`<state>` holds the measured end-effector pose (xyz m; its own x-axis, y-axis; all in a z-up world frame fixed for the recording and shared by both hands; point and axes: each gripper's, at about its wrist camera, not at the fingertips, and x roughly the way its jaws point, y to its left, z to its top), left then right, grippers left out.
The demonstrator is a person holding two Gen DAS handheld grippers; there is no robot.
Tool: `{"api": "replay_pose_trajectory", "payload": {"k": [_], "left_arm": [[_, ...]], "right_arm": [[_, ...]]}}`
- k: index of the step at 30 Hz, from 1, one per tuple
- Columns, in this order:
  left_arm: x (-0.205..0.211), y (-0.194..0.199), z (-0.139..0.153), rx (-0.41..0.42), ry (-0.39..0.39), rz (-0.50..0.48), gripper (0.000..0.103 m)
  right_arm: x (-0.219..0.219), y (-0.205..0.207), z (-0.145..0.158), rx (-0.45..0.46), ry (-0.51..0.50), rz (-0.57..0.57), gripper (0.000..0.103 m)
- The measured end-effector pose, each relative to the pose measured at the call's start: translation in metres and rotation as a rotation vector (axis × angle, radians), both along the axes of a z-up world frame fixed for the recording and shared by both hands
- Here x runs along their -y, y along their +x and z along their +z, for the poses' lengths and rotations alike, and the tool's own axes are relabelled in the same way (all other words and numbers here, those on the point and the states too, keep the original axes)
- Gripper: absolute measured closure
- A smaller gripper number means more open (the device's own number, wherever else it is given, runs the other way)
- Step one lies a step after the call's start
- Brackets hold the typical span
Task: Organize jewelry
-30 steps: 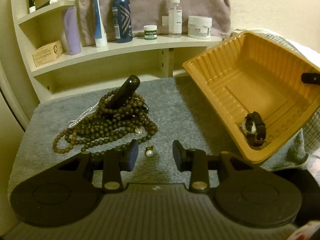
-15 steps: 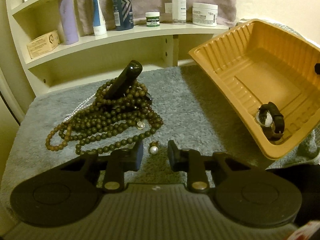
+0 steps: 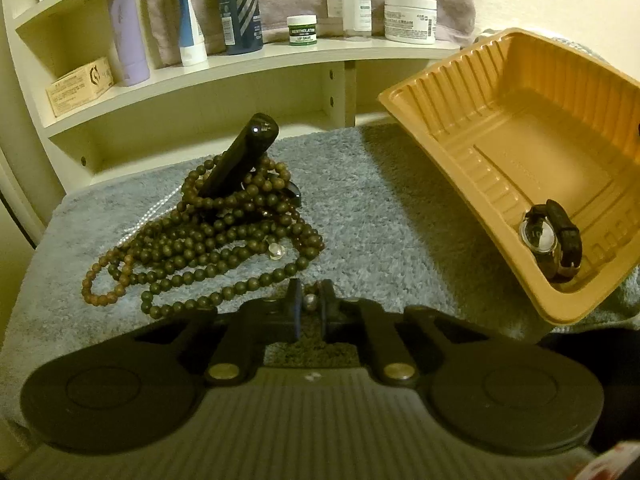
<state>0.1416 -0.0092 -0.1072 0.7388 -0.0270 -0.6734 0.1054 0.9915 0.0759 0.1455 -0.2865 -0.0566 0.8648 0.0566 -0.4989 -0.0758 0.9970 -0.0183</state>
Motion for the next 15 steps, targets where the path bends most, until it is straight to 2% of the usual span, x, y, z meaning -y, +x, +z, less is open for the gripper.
{"api": "replay_pose_trajectory", "payload": {"k": [7, 15], "left_arm": [[-0.003, -0.002, 0.01, 0.016, -0.008, -0.016, 0.096], [0.01, 0.001, 0.047, 0.069, -0.091, -0.08, 0.096]], "right_arm": [[-0.002, 0.0, -0.001, 0.009, -0.002, -0.008, 0.098], [-0.002, 0.002, -0.001, 0.008, -0.008, -0.015, 0.098]]}}
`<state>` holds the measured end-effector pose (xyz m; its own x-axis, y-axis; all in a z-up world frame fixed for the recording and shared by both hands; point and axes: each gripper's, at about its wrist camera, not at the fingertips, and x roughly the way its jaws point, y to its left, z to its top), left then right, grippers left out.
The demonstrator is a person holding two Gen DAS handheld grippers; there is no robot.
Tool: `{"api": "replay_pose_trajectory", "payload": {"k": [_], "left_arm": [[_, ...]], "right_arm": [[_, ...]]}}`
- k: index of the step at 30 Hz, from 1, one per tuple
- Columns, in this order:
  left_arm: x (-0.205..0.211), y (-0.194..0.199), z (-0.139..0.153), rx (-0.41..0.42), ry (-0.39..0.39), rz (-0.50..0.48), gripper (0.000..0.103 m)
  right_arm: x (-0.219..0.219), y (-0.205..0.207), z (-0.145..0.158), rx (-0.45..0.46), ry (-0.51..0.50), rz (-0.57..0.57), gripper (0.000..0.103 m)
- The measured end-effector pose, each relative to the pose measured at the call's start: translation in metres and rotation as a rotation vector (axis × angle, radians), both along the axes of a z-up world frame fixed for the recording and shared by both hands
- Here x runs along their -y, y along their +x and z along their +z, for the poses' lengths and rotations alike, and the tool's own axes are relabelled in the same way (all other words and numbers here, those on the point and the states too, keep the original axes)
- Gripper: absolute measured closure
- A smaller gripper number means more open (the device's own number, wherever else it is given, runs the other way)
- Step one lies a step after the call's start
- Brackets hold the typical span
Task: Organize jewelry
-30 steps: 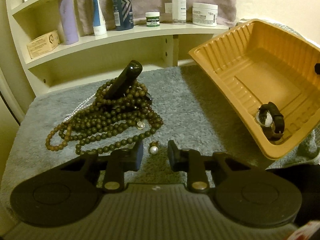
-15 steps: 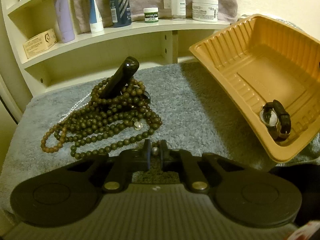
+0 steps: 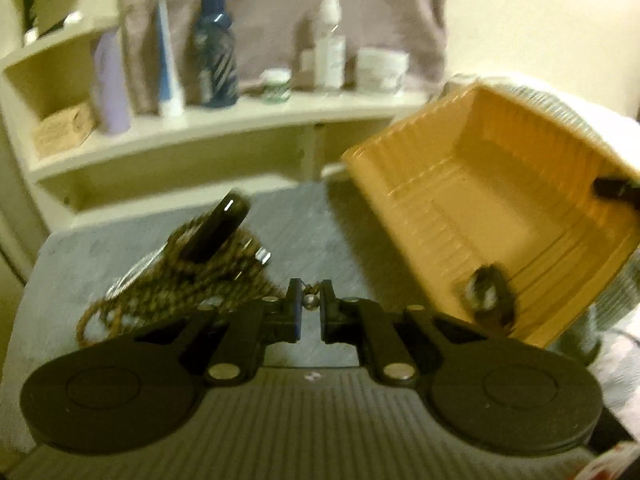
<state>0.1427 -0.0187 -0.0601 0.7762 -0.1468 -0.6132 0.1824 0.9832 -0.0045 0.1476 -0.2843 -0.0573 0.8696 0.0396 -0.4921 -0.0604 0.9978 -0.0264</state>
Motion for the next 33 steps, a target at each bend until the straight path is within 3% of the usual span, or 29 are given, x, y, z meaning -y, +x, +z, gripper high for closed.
{"api": "replay_pose_trajectory", "payload": {"k": [10, 28, 30, 31, 33], "left_arm": [[0.046, 0.009, 0.03, 0.043, -0.068, -0.167, 0.096], [0.082, 0.025, 0.003, -0.006, -0.046, -0.218, 0.095], [0.082, 0.028, 0.001, -0.007, -0.055, -0.204, 0.088], [0.081, 0.028, 0.001, -0.009, -0.058, -0.199, 0.077], [0.077, 0.026, 0.001, 0.0, -0.057, -0.194, 0.076]], "right_arm": [[-0.001, -0.001, 0.001, 0.003, 0.002, -0.009, 0.098], [0.002, 0.0, -0.001, -0.005, 0.019, -0.005, 0.098], [0.002, 0.0, -0.001, -0.006, 0.021, -0.007, 0.098], [0.003, 0.001, -0.002, -0.008, 0.023, -0.009, 0.098], [0.004, 0.0, -0.002, -0.009, 0.026, -0.009, 0.098]]}}
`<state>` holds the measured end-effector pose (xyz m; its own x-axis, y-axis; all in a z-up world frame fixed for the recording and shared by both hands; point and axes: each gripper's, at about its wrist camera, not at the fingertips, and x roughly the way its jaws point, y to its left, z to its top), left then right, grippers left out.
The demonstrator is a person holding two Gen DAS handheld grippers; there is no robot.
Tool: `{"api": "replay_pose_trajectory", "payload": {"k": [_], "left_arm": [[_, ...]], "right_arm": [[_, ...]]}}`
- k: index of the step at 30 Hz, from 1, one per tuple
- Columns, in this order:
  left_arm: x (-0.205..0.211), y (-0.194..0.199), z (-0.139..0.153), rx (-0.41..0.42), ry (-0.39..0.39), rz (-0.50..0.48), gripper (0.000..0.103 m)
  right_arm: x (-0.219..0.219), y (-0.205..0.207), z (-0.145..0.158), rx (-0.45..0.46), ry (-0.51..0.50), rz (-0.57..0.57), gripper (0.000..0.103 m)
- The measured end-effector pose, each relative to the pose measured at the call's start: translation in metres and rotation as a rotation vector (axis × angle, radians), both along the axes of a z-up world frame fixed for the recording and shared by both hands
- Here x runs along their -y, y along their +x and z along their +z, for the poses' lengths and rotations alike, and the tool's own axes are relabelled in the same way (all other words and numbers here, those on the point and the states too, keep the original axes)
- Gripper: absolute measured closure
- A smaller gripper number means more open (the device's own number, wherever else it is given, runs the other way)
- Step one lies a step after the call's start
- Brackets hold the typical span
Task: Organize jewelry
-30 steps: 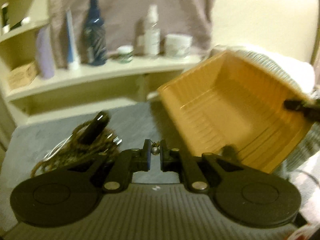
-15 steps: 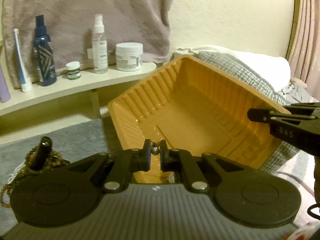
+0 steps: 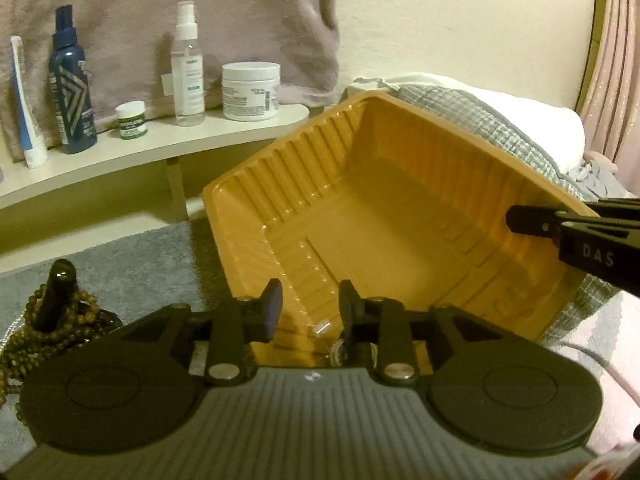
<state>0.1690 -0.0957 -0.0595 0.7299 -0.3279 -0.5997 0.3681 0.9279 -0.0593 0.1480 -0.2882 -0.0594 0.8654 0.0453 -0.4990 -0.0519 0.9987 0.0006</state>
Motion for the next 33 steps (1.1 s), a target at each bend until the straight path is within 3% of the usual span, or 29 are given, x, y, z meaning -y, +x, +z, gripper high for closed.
{"api": "replay_pose_trajectory", "payload": {"k": [9, 18, 25, 33], "left_arm": [[-0.059, -0.018, -0.001, -0.009, 0.025, 0.138, 0.076], [-0.12, -0.032, -0.012, -0.017, 0.123, 0.295, 0.076], [-0.135, -0.026, -0.015, 0.001, 0.156, 0.33, 0.075], [-0.131, -0.009, -0.013, 0.047, 0.184, 0.298, 0.069]], "right_arm": [[0.002, 0.001, -0.001, -0.006, 0.013, -0.009, 0.098], [0.004, 0.003, -0.002, -0.017, 0.017, -0.012, 0.098], [0.001, 0.004, 0.001, -0.016, 0.01, -0.009, 0.098], [-0.001, 0.003, 0.002, -0.018, 0.005, -0.006, 0.098]]}}
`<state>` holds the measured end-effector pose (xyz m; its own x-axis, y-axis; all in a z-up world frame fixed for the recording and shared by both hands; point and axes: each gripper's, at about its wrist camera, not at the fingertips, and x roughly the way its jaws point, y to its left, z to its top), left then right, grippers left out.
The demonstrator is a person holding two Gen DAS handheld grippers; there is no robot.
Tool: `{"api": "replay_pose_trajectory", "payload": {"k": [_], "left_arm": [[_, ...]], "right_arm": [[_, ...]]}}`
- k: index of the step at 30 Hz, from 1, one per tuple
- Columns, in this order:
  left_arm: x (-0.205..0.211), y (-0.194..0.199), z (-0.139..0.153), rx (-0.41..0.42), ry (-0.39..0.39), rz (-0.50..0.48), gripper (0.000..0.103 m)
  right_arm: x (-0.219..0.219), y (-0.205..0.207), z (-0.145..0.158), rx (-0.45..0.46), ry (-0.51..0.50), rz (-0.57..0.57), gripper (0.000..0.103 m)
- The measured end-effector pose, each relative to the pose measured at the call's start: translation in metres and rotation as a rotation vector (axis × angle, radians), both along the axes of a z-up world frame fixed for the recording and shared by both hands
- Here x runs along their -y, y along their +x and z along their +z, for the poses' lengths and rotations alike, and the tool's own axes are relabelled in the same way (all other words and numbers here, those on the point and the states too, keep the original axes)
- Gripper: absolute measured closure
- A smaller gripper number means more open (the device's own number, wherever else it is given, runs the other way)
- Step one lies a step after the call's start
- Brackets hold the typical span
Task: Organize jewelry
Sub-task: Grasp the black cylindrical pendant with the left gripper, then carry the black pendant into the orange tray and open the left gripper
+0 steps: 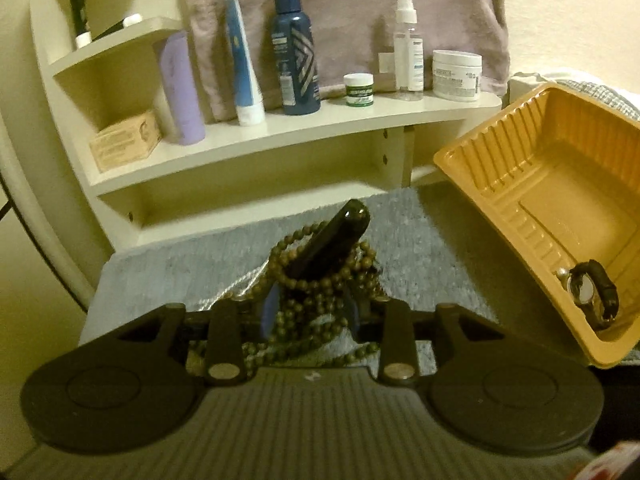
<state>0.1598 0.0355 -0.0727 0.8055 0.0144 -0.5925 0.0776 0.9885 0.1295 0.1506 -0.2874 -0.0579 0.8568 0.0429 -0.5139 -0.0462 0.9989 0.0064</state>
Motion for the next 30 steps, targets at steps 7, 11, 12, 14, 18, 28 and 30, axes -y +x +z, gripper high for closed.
{"api": "replay_pose_trajectory", "payload": {"k": [7, 11, 12, 14, 18, 28, 30], "left_arm": [[0.014, 0.017, 0.002, 0.033, 0.036, -0.043, 0.066], [0.024, 0.028, 0.0, 0.041, 0.081, -0.073, 0.066], [0.025, 0.03, 0.0, 0.045, 0.093, -0.078, 0.066], [0.029, 0.033, -0.002, 0.047, 0.129, -0.091, 0.066], [0.03, 0.036, -0.005, 0.042, 0.175, -0.099, 0.075], [0.015, 0.034, 0.015, 0.066, 0.117, -0.089, 0.086], [0.012, 0.033, 0.022, 0.077, 0.093, -0.088, 0.086]], "right_arm": [[0.001, 0.001, 0.0, -0.002, 0.0, -0.002, 0.098], [0.002, 0.002, 0.0, -0.008, 0.002, -0.005, 0.098], [0.002, 0.002, 0.0, -0.009, 0.002, -0.006, 0.098], [0.002, 0.002, 0.0, -0.01, -0.001, -0.008, 0.098], [0.003, 0.002, -0.001, -0.012, 0.0, -0.012, 0.098], [0.002, 0.004, -0.002, -0.013, -0.006, -0.017, 0.098], [0.002, 0.004, -0.002, -0.013, -0.005, -0.017, 0.098]]}}
